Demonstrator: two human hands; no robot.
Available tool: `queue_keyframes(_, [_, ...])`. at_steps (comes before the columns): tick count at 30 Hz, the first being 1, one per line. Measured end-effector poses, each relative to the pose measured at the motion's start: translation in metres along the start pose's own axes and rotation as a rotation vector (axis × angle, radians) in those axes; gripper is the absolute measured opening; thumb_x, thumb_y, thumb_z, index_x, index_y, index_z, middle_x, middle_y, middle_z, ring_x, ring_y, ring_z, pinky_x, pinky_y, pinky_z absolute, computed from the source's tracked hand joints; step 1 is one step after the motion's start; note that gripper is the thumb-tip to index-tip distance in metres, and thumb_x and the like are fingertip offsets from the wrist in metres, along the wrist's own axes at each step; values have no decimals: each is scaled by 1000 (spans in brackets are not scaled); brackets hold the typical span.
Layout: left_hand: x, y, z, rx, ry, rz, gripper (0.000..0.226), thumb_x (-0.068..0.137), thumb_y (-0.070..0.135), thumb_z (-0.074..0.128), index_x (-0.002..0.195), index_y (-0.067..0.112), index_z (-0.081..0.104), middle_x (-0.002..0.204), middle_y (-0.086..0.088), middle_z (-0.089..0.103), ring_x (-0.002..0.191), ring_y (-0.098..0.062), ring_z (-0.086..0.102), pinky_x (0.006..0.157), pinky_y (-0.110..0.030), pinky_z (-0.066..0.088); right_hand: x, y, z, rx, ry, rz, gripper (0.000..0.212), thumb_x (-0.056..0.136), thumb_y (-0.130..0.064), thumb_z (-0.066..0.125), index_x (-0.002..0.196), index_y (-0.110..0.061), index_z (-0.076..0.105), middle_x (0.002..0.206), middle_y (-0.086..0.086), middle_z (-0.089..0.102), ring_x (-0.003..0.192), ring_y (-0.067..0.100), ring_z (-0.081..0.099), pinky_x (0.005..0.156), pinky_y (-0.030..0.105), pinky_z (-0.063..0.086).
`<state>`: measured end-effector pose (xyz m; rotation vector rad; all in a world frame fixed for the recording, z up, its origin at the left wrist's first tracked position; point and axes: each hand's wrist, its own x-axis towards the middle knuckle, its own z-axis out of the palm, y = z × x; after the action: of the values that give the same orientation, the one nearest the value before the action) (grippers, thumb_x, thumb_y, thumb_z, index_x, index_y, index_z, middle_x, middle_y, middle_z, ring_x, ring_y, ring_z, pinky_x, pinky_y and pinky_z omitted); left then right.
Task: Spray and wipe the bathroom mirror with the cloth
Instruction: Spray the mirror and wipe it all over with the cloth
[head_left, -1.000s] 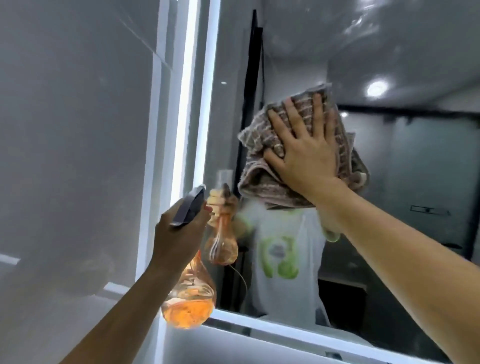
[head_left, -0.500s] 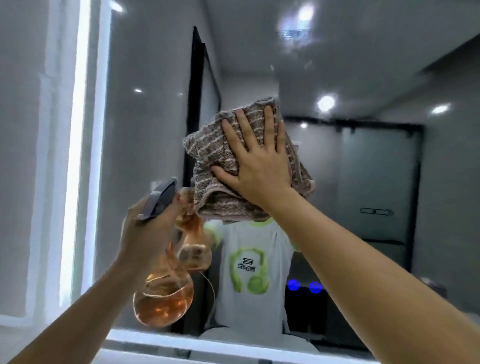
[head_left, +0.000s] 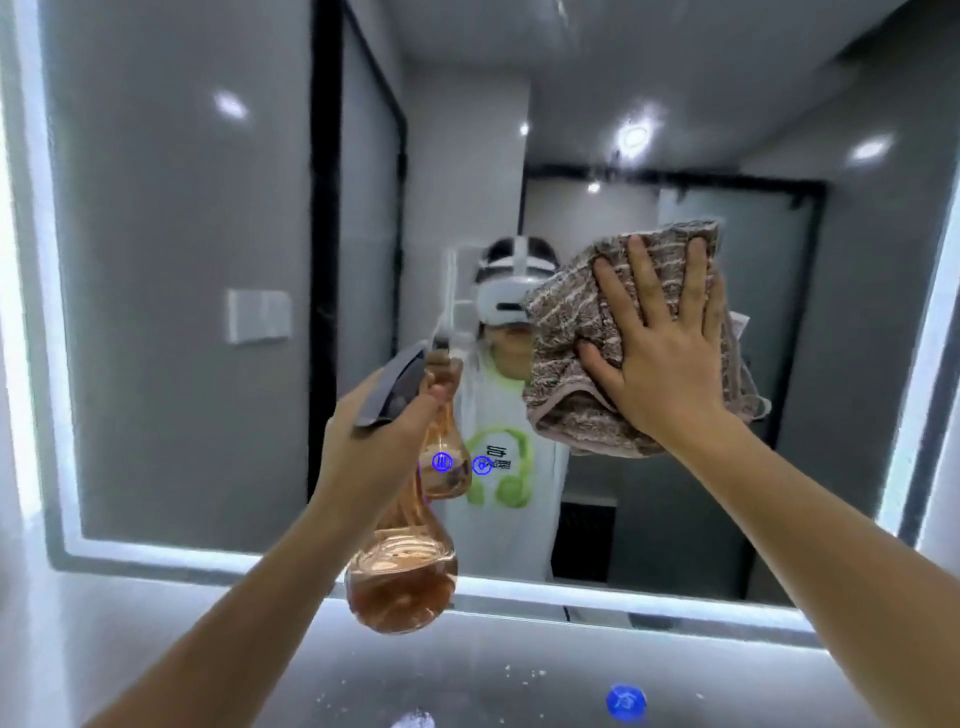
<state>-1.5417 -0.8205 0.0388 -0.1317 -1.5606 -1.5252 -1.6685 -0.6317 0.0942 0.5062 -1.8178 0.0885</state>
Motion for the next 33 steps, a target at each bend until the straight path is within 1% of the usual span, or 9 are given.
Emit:
queue_keyframes(5, [-22, -21, 6, 138, -66, -8, 24, 75, 19, 60, 77, 42, 65, 44, 16, 45, 45, -4, 36, 58, -29, 31, -3, -11, -2, 48, -44, 48, 71, 81, -62, 22, 145, -36, 7, 156, -2, 3, 140, 39, -10, 109, 51, -14])
queue_keyframes(8, [-24, -27, 10, 125, -92, -40, 24, 72, 21, 55, 80, 40, 68, 47, 16, 49, 50, -6, 39, 60, -30, 34, -10, -22, 1, 50, -58, 47, 71, 80, -61, 23, 145, -38, 7, 156, -5, 1, 140, 36, -12, 108, 47, -18])
queue_keyframes(13, [-14, -32, 14, 77, 7, -32, 14, 70, 25, 55, 65, 13, 60, 50, 3, 41, 54, -15, 36, 56, -34, 32, -12, -26, 3, 55, -56, 59, 71, 79, -61, 25, 144, -39, 10, 156, -5, 4, 140, 35, -10, 108, 43, -18])
queue_keyframes(16, [-11, -28, 8, 22, 24, -48, 11, 68, 28, 59, 62, 34, 66, 50, 12, 48, 52, -7, 40, 57, -28, 34, -12, -25, 4, 44, -45, 59, 71, 79, -60, 25, 144, -37, 11, 156, -4, 6, 140, 35, -9, 108, 44, -17])
queue_keyframes(18, [-11, -26, 5, 9, -38, -40, 9, 65, 34, 59, 71, 34, 67, 62, 3, 53, 62, -14, 43, 63, -37, 35, -12, -26, 4, 42, -42, 54, 71, 79, -60, 25, 144, -37, 11, 156, -3, 6, 140, 36, -8, 108, 44, -16])
queue_keyframes(21, [-14, -27, 1, 80, -109, -7, 20, 72, 26, 57, 78, 42, 68, 52, 16, 52, 54, -9, 41, 62, -33, 35, -12, -27, 4, 36, -45, 62, 71, 79, -60, 25, 145, -37, 10, 156, -3, 5, 140, 36, -7, 108, 44, -16])
queue_keyframes(26, [-13, -26, -19, 32, -25, -62, 7, 71, 25, 62, 69, 28, 68, 57, 6, 53, 58, -12, 44, 63, -34, 35, -12, -42, 5, 55, -58, 69, 73, 78, -61, 27, 145, -35, 12, 156, -3, 5, 140, 38, -7, 109, 49, -13])
queue_keyframes(30, [-6, -26, -51, 115, 5, -30, 44, 82, 15, 61, 66, 55, 66, 48, 20, 56, 48, -3, 44, 56, -31, 35, -13, -87, 17, 65, -54, -12, 73, 79, -63, 27, 144, -36, 9, 155, -5, 4, 139, 32, -7, 110, 49, -11])
queue_keyframes(33, [6, -27, -86, 142, 78, -37, 34, 84, 15, 63, 55, 33, 63, 45, 14, 51, 45, -6, 43, 51, -28, 36, -8, -134, 28, 76, -42, -73, 73, 79, -65, 26, 144, -36, 9, 155, -7, 2, 139, 30, -7, 109, 49, -11])
